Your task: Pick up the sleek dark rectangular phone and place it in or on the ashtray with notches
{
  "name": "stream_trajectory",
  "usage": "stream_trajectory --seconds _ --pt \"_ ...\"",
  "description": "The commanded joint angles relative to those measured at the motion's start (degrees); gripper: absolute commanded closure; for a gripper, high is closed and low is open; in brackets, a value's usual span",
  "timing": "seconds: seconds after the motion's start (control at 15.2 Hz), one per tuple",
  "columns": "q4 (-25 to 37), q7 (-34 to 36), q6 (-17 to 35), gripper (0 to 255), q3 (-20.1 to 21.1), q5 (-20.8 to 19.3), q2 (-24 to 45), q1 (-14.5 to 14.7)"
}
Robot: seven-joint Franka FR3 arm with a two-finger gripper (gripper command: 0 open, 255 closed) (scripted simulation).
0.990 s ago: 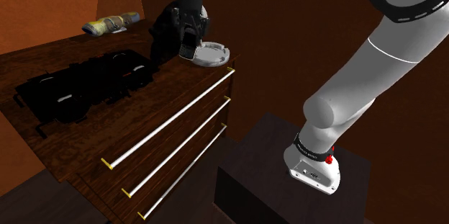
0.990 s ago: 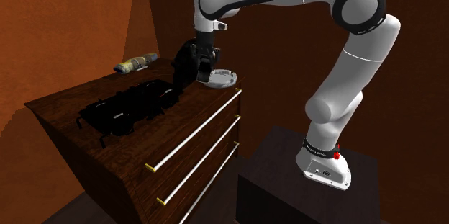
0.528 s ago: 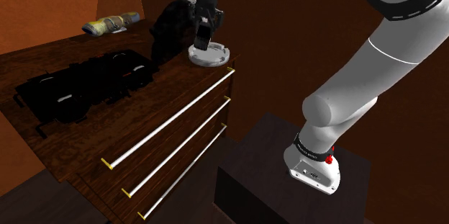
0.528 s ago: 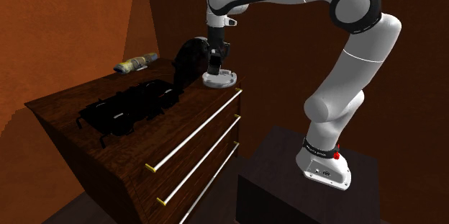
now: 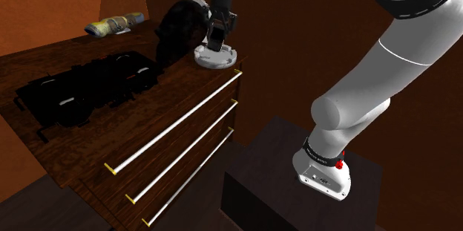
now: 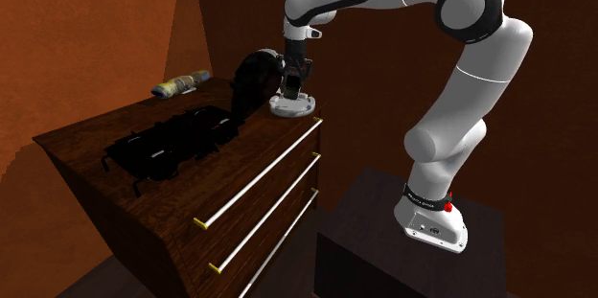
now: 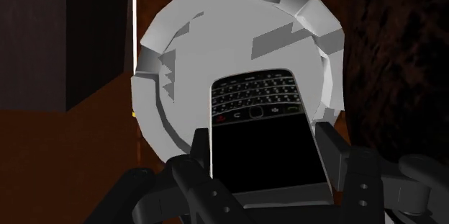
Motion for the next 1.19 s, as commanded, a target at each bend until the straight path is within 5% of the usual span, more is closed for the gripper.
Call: stream_trajectory --seconds 0.0,0.46,0.99,1.06,1.12 --pt "-1.9 0.0 1.6 255 0.3 0.0 0.8 0.2" --pt "-6.6 0.1 7.3 255 0.5 -0.2 1.9 0.3" --pt "-6.6 0.1 7.3 255 0.5 -0.2 1.9 0.4" --pt "-6.7 0.1 7.3 0 0.5 -0.2 1.8 0.4" --pt "-6.6 0.2 7.2 0 0.5 -0.2 1.8 0.5"
